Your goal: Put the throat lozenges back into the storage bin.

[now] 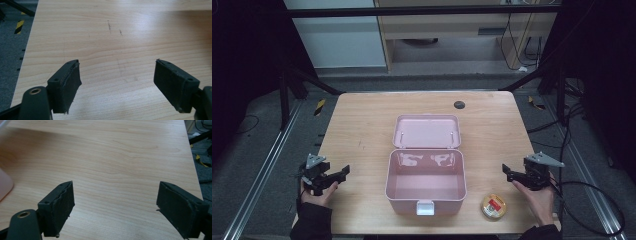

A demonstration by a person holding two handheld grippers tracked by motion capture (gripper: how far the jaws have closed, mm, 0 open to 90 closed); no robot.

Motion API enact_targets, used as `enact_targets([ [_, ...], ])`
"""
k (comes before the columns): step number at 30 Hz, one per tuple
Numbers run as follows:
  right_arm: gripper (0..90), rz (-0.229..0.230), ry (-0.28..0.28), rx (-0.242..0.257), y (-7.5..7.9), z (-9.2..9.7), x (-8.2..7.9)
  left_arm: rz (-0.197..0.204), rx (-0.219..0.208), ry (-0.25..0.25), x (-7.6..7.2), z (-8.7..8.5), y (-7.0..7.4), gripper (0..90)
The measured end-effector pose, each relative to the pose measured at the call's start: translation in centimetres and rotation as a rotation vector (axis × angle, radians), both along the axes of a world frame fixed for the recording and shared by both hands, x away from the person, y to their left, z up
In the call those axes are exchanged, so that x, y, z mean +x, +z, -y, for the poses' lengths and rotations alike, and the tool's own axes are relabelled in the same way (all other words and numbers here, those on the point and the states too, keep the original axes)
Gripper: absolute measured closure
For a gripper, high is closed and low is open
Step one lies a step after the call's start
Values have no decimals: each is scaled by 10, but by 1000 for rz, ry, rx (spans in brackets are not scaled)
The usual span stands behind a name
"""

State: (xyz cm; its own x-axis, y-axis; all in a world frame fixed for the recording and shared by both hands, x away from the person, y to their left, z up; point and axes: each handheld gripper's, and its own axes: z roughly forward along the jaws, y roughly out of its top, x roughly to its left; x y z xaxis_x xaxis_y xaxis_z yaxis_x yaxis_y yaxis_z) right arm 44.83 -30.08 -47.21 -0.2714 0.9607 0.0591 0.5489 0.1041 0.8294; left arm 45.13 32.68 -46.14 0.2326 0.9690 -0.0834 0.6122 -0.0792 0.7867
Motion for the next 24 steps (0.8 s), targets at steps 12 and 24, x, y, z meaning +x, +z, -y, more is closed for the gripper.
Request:
enact_targets([
  [12, 138, 15, 111, -53, 25, -12, -5, -19, 13, -25, 1, 2, -3, 212],
  [24, 123, 28, 173, -78, 51, -16, -4, -39, 29, -48, 3, 7, -5, 212],
])
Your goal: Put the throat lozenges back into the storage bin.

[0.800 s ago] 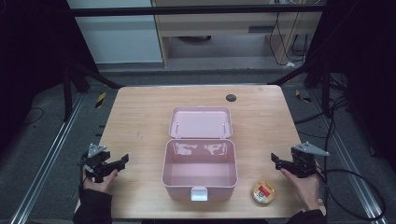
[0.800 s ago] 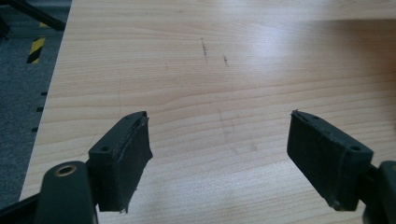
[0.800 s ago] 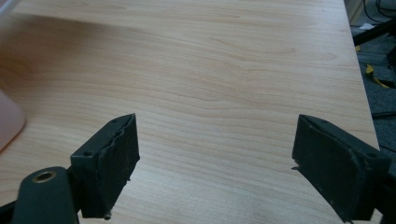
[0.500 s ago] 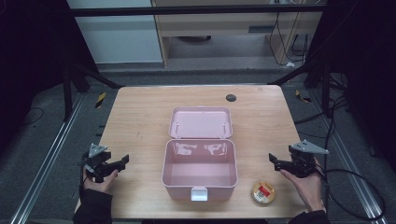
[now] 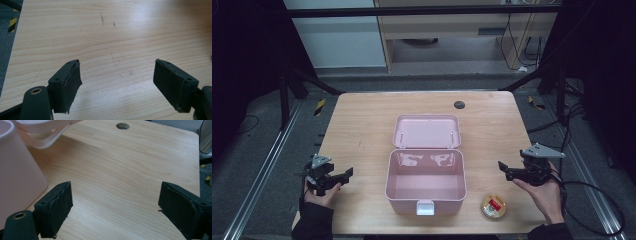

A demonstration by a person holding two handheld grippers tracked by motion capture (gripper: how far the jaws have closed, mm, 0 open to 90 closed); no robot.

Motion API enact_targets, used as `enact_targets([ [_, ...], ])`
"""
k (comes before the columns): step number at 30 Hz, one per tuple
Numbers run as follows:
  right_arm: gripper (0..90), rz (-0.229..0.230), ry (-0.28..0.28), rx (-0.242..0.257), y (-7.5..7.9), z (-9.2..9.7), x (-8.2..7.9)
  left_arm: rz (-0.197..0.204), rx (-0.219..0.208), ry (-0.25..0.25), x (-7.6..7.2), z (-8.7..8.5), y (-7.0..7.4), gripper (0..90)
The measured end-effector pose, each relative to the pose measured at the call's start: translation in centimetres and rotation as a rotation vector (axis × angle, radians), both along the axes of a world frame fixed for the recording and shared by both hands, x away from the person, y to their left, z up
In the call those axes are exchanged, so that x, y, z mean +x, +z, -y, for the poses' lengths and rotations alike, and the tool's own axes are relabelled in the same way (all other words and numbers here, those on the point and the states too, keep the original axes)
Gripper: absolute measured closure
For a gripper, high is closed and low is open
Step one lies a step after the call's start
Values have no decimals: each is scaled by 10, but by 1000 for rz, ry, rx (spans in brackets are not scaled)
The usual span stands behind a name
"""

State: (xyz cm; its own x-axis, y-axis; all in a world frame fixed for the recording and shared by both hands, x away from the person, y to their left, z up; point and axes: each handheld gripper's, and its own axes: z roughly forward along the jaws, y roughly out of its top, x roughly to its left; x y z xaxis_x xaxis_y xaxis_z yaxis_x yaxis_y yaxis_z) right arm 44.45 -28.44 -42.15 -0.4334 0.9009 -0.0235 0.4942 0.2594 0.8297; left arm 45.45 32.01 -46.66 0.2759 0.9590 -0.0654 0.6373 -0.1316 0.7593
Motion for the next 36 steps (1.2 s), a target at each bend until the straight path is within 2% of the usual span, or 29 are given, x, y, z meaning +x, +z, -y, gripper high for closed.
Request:
enact_targets([
  [9, 114, 1, 86, -62, 26, -8, 4, -6, 8, -1, 1, 1, -1, 212],
  [16, 100, -24, 166, -120, 43, -17, 3, -12, 20, -8, 2, 1, -3, 212],
  [18, 100, -26, 174, -124, 45, -18, 2, -13, 22, -9, 2, 2, -3, 212],
  [19, 100, -34, 199, -148, 48, -21, 1, -14, 24, -10, 2, 2, -3, 212],
  [23, 99, -41, 230, -168, 52, -23, -1, -16, 25, -10, 2, 2, -3, 212],
  [24, 99, -49, 259, -184, 54, -26, -2, -17, 25, -12, 2, 3, -3, 212],
  [29, 99, -73, 317, -235, 56, -30, -5, -19, 31, -17, 2, 3, -4, 212],
  [36, 91, -128, 406, -317, 51, -38, -9, -21, 36, -16, 2, 4, -4, 211],
])
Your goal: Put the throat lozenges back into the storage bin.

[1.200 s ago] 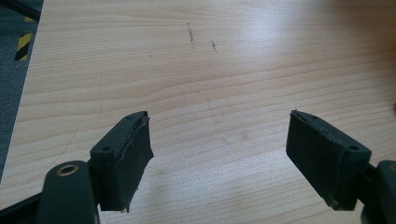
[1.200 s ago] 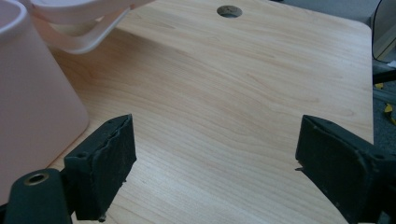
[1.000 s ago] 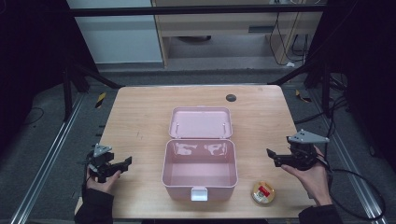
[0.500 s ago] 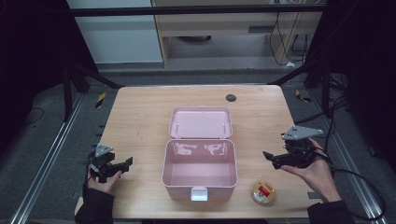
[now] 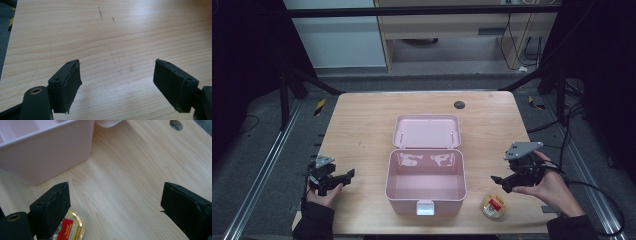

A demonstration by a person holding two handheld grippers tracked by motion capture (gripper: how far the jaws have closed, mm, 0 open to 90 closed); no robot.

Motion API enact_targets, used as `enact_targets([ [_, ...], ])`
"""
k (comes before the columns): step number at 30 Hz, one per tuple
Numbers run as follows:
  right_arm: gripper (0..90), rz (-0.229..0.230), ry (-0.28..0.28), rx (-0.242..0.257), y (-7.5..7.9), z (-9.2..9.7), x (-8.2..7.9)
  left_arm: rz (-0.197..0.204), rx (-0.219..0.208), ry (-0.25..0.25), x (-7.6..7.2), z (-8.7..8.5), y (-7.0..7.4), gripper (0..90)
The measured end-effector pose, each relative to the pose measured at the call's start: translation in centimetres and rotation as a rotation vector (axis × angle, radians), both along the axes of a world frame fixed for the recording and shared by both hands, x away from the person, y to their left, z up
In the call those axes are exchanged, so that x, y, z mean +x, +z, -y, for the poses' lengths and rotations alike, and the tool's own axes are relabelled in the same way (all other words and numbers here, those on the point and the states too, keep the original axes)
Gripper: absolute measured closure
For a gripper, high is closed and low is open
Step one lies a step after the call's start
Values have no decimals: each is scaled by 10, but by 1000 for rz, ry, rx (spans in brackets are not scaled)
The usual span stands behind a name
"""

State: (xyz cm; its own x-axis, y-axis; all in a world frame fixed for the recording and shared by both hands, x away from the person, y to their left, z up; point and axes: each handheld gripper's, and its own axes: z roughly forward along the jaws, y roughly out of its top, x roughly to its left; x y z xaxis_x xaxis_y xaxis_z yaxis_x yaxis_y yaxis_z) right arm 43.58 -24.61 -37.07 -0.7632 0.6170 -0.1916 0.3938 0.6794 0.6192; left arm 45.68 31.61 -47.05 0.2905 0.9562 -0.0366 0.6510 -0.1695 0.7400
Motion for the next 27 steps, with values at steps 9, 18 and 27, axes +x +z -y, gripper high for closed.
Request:
enact_targets([
  [9, 91, -34, 74, -63, -3, -6, -4, -6, 7, -2, 1, 0, -1, 211],
  [18, 99, -96, 166, -139, -13, -14, -11, -6, 11, -4, 0, 1, -1, 211],
  [27, 101, -159, 236, -193, -25, -18, -16, -9, 12, -8, 1, 2, -1, 211],
])
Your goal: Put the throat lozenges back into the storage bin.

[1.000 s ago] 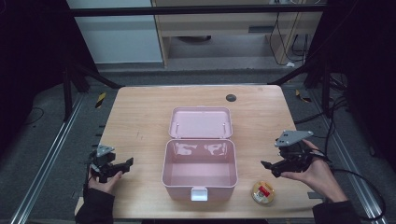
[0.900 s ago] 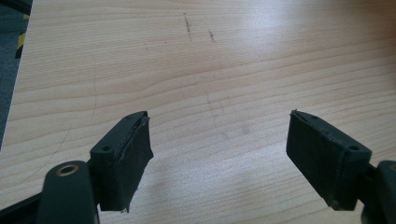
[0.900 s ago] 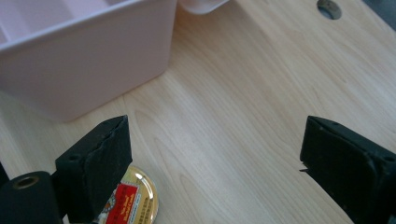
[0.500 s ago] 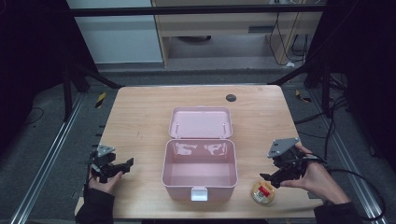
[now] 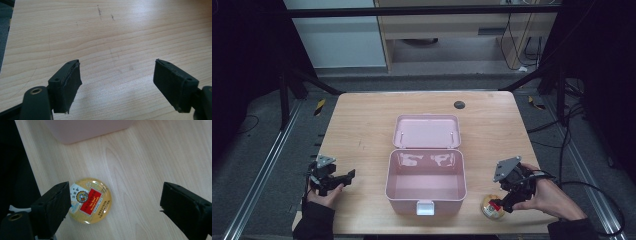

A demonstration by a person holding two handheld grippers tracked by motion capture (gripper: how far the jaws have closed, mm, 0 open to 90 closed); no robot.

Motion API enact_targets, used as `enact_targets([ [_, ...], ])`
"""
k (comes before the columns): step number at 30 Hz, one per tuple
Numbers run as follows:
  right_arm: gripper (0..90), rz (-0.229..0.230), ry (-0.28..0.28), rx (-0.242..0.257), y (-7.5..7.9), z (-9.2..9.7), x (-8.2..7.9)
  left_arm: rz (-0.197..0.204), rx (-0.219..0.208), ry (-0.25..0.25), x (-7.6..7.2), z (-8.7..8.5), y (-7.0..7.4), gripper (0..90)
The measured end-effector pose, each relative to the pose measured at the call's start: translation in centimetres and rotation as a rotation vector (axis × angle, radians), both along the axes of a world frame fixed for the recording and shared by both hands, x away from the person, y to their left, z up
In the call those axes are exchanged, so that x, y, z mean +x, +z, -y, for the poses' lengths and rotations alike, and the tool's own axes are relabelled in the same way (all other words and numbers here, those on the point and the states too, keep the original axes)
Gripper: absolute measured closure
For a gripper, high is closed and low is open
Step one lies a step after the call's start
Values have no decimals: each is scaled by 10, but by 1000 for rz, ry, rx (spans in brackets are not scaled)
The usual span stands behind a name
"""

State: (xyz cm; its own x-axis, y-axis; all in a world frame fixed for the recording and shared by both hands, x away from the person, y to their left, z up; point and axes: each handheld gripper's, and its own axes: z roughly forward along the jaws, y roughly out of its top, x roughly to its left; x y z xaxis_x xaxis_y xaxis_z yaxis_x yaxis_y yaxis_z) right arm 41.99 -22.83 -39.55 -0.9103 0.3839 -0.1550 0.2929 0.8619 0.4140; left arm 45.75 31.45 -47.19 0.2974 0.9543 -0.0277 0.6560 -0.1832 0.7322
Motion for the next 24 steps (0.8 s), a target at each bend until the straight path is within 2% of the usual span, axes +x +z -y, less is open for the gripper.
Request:
enact_targets([
  [12, 101, -58, 47, -56, -19, -4, -6, -2, 3, -2, 0, 0, 0, 211],
  [20, 101, -63, 95, -83, -29, -7, -9, -2, 2, -4, 0, 1, 0, 211],
  [24, 102, -80, 109, -102, -35, -9, -9, -3, 3, -5, 0, 1, 0, 211],
])
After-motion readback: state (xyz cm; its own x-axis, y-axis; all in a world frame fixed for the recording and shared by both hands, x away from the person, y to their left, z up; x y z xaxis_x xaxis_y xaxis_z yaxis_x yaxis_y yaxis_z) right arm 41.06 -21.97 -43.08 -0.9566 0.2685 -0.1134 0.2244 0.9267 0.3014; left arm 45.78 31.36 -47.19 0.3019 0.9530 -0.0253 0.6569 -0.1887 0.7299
